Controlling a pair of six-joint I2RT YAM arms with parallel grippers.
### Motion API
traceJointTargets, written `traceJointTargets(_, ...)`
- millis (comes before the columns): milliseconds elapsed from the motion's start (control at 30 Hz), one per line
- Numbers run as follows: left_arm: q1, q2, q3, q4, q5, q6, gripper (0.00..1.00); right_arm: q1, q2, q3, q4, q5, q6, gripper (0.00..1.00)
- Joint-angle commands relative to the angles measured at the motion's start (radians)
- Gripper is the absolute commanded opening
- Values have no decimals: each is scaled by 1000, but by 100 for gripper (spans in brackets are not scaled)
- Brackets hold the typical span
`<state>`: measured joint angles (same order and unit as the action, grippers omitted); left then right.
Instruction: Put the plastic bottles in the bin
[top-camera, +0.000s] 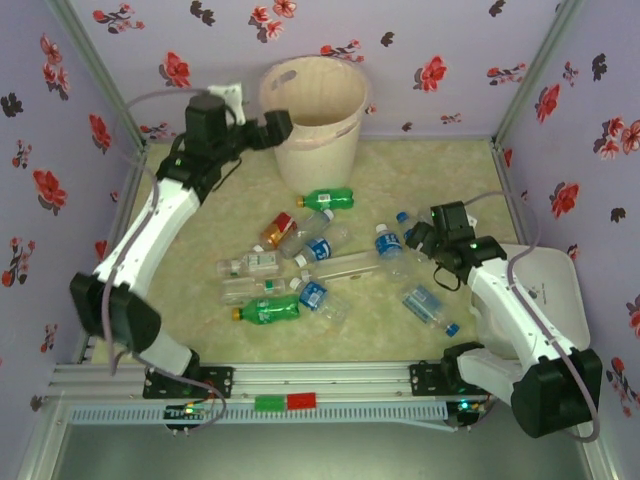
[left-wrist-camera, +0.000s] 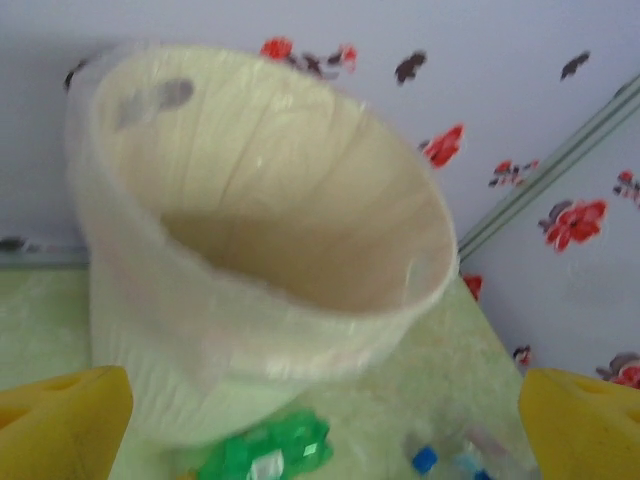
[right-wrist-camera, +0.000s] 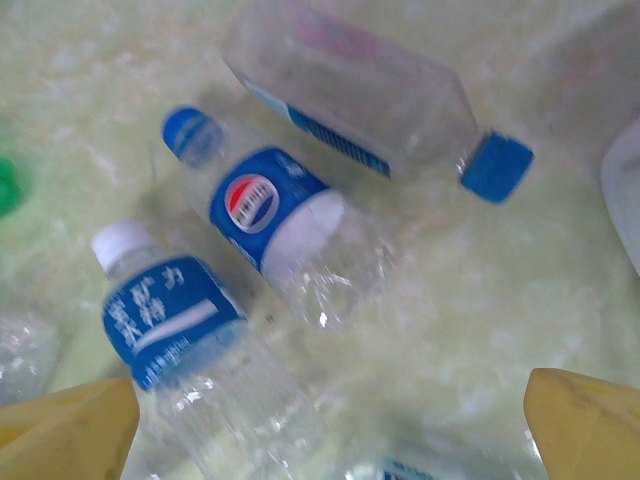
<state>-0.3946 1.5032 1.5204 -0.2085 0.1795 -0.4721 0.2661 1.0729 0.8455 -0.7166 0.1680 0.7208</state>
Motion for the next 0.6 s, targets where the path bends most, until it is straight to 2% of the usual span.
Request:
traceJointTargets(0, -9, -102, -197, 132, -11, 1, 100, -5, -25, -22, -128, -53, 62, 100)
traceJointTargets(67, -13, -161, -298, 151, -11, -17, 100, -5, -32, -36, -132, -91, 55, 100)
traceJointTargets(167, -22, -216, -449, 199, -7, -68, 100, -3, -40, -84, -61, -250, -14, 100)
traceJointTargets(233, -30, -227, -528, 231, 9, -113, 100, 9, -42, -124, -24, -317, -4, 100)
traceJointTargets(333, -36, -221, -584, 279, 55, -174, 99, 47, -53, -139, -53, -292, 49, 100)
traceJointTargets(433, -48, -208, -596, 314, 58, -189, 99, 84, -78, -113, -203, -162, 144, 100)
traceJointTargets(567, -50, -164, -568, 325, 58, -198, 100, 101, -143, -105, -269, -143, 324, 99)
